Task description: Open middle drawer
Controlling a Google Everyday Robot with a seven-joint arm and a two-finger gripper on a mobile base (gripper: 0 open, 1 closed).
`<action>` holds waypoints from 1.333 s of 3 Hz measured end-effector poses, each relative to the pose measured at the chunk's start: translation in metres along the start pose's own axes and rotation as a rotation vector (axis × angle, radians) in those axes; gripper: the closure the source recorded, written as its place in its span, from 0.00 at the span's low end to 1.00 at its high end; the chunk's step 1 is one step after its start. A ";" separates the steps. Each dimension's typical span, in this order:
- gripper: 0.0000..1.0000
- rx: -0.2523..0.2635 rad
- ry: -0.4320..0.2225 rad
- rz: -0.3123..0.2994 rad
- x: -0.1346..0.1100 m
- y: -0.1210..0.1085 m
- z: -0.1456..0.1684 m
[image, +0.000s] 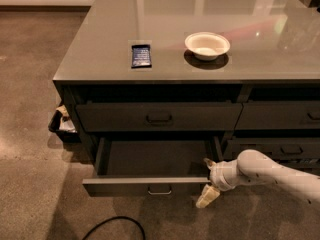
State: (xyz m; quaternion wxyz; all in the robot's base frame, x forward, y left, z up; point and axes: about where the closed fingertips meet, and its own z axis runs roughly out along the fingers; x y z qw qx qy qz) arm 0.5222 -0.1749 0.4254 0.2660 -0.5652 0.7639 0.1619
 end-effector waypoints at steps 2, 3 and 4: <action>0.19 -0.057 0.049 0.000 0.022 0.048 0.003; 0.42 -0.075 0.061 0.000 0.027 0.068 -0.001; 0.65 -0.075 0.061 0.000 0.024 0.067 -0.006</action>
Offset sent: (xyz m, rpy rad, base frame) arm -0.0813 -0.0023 -0.0279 -0.0561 0.0985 0.0526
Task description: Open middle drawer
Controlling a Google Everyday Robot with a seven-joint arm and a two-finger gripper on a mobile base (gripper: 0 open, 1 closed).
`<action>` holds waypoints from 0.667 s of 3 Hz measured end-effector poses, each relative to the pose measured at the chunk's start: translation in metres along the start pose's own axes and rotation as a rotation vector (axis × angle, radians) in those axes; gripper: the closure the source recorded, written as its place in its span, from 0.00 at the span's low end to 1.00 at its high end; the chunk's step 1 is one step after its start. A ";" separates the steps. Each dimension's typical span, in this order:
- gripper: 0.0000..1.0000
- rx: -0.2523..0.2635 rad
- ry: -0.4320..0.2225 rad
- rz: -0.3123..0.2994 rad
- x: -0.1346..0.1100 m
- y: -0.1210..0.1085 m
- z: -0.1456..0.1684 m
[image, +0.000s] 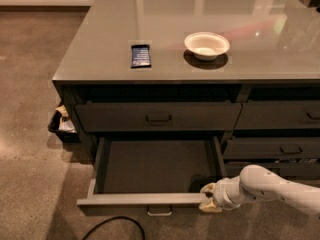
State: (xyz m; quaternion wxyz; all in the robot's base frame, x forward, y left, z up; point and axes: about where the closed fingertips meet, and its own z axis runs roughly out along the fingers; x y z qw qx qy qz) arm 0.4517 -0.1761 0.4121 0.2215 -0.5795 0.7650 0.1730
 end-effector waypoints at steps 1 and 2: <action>0.64 0.003 0.007 -0.005 0.003 0.018 -0.005; 0.40 -0.002 0.008 -0.005 0.004 0.021 -0.004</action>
Offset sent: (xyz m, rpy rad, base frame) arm -0.0159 0.0000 0.0022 -0.0070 -0.0032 0.0023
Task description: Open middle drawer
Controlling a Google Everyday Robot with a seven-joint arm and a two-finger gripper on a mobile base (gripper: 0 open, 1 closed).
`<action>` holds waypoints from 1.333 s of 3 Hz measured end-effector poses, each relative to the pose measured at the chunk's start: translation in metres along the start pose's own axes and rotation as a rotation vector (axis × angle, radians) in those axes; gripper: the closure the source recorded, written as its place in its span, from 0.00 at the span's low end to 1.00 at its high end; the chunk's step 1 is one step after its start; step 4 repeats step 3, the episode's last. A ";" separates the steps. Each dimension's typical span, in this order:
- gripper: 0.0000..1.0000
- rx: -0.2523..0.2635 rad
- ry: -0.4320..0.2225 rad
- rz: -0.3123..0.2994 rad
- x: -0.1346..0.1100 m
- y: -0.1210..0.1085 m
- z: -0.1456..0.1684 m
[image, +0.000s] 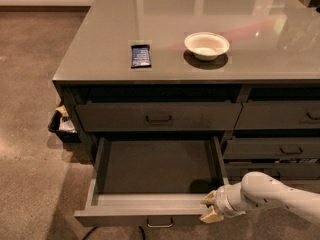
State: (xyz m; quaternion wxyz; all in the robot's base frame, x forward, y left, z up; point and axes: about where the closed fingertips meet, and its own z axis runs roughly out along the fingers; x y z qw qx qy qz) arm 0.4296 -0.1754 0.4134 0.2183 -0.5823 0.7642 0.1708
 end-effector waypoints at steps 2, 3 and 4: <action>0.00 0.000 0.000 0.000 0.000 0.000 0.000; 0.00 0.000 0.000 0.000 0.000 0.000 0.000; 0.00 0.000 0.000 0.000 0.000 0.000 0.000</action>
Offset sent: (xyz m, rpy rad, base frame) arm 0.0000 0.0000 0.0000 0.0000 0.0000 0.0000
